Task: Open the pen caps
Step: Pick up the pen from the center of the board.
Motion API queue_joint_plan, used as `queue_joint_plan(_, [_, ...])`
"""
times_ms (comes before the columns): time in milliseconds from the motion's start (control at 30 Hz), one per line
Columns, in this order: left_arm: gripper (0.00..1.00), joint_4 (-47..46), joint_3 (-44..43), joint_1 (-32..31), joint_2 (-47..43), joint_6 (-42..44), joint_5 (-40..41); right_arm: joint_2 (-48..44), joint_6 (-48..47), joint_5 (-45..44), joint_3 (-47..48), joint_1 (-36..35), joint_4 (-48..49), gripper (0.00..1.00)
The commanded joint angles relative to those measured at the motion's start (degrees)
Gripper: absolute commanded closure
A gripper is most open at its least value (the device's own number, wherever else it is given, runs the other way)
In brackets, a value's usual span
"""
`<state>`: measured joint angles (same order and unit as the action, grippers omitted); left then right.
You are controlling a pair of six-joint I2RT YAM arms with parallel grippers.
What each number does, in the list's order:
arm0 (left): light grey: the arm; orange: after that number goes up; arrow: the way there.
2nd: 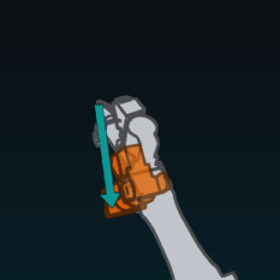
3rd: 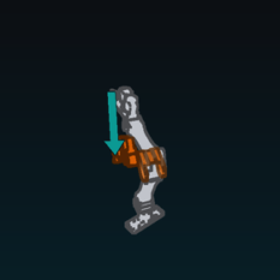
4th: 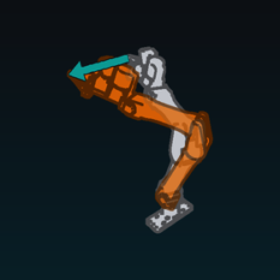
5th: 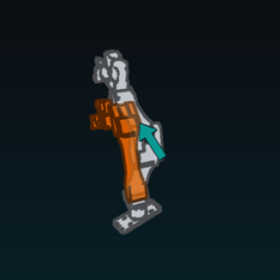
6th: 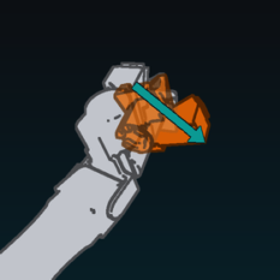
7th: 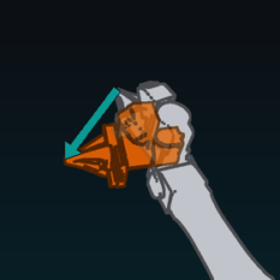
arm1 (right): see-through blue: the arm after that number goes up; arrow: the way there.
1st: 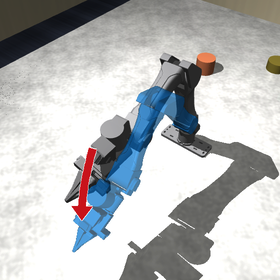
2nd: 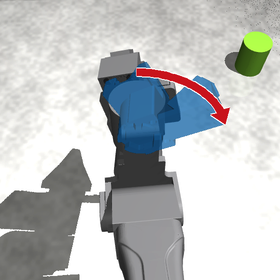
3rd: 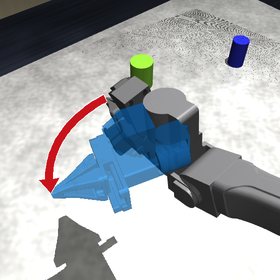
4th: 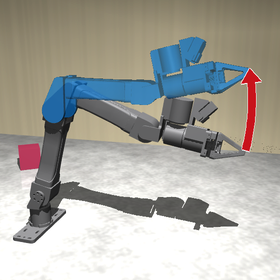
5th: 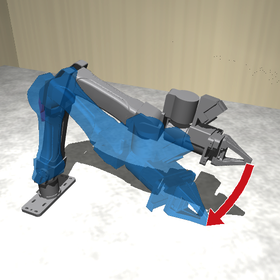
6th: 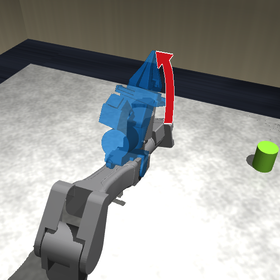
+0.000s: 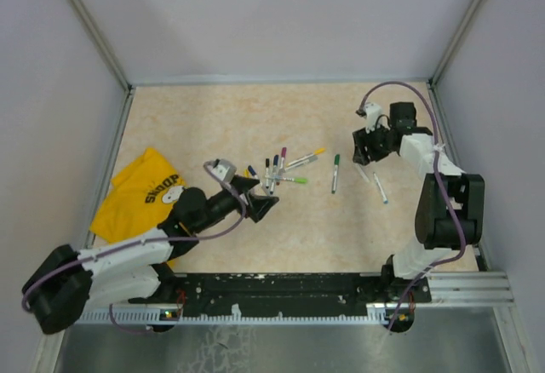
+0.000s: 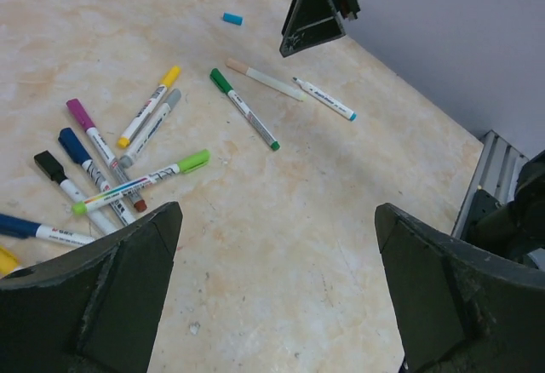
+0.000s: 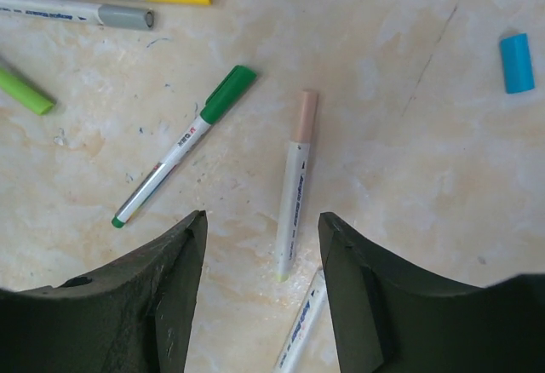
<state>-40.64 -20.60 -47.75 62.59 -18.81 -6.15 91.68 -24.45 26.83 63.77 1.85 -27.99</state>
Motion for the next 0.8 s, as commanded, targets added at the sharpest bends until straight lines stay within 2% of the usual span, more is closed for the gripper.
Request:
queue_joint_plan(0, [0.01,-2.4,8.8,0.4,-10.5,-4.8,2.4,1.4,0.4,-4.9,0.8,-2.4,1.7,0.44])
queue_joint_plan(67, [0.01,-3.3,12.4,0.4,-14.3,-7.9,3.6,2.4,1.0,-6.9,0.8,-3.2,2.4,0.46])
queue_joint_plan(133, [0.01,-4.1,15.5,0.4,-17.3,-10.0,3.8,5.0,1.4,-8.9,1.1,-4.0,2.7,0.52])
queue_joint_plan(233, [0.01,-2.7,16.9,0.4,-20.5,-11.7,3.6,8.0,1.6,-11.9,2.1,-4.7,2.0,0.61])
queue_joint_plan(300, [0.01,-1.3,17.1,0.4,-21.8,-12.2,3.7,8.9,1.9,-12.8,2.3,-4.9,2.0,0.63])
queue_joint_plan(533, [0.01,-1.5,17.5,0.4,-21.2,-13.6,3.5,11.3,2.3,-16.4,2.3,-5.4,2.4,0.67])
queue_joint_plan(767, [0.01,-2.6,17.4,0.4,-19.0,-14.8,2.3,12.9,1.6,-15.4,2.9,-6.1,0.5,0.80])
